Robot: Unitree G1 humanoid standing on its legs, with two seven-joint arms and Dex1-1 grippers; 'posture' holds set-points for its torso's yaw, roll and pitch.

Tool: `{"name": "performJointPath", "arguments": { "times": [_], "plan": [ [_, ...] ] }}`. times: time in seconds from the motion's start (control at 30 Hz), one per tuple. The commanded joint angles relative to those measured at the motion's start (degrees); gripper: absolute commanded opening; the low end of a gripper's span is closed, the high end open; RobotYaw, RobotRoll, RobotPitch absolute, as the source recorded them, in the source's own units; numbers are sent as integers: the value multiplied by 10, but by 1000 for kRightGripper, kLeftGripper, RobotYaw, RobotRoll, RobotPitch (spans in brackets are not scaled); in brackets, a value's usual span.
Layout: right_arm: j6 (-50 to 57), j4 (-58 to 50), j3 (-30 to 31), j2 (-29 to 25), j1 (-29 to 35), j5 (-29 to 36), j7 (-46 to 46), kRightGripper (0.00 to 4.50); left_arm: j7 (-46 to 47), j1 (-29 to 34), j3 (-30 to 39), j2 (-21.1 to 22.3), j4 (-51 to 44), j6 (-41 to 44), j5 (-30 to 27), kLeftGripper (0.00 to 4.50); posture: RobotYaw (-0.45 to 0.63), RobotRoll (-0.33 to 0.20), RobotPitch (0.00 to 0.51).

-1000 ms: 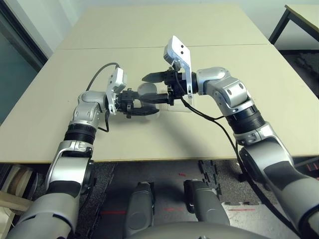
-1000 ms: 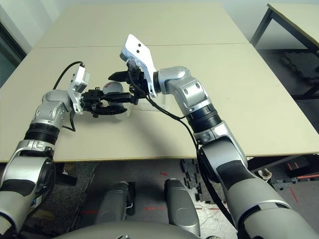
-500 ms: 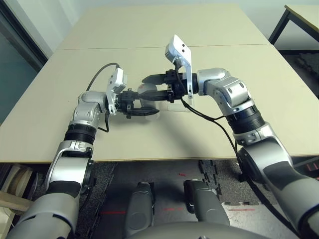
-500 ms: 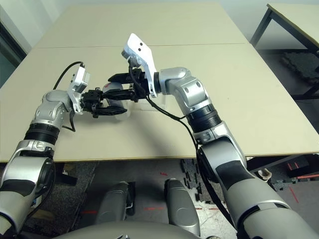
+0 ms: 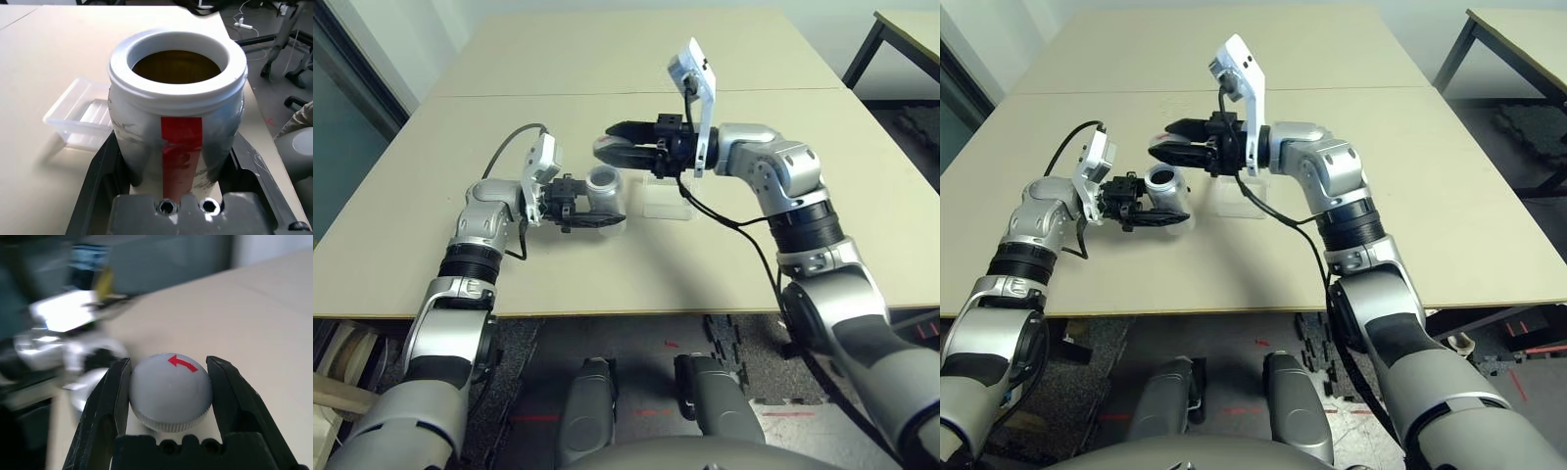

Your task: Pour the medicine from the bottle into the box.

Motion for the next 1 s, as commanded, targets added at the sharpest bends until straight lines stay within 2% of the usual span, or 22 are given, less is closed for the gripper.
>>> {"name": "performJointPath", "arguments": {
  "times": [0.03,0.2,0.43,0.7,0.77,0.9,1.0],
  "plan": [
    [-62,67,-33,-47,23,-32,-27,2572,4,-4,0,5,2,-5,1,2540,-71,0,107],
    [-141,164,-61,-96,62,-64,-72,2572,10,-8,2,6,11,-14,3,2540,-82,0,107],
    [-221,247,-57,-120,124,-110,-95,2572,35,-23,12,0,38,-37,3,2540,-90,0,109],
    [-235,292,-36,-126,125,-143,-62,2572,55,-35,9,3,67,-67,16,2540,-88,0,115],
    [-232,294,-27,-129,121,-153,-46,3313,62,-39,5,5,77,-81,25,2540,-87,0,116],
    [-224,283,-15,-140,113,-160,-12,4496,78,-49,0,3,93,-104,40,2540,-92,0,120],
    [-210,256,-1,-155,108,-164,34,4500,104,-64,-8,-1,112,-127,62,2540,-96,0,121]
  ]
}}
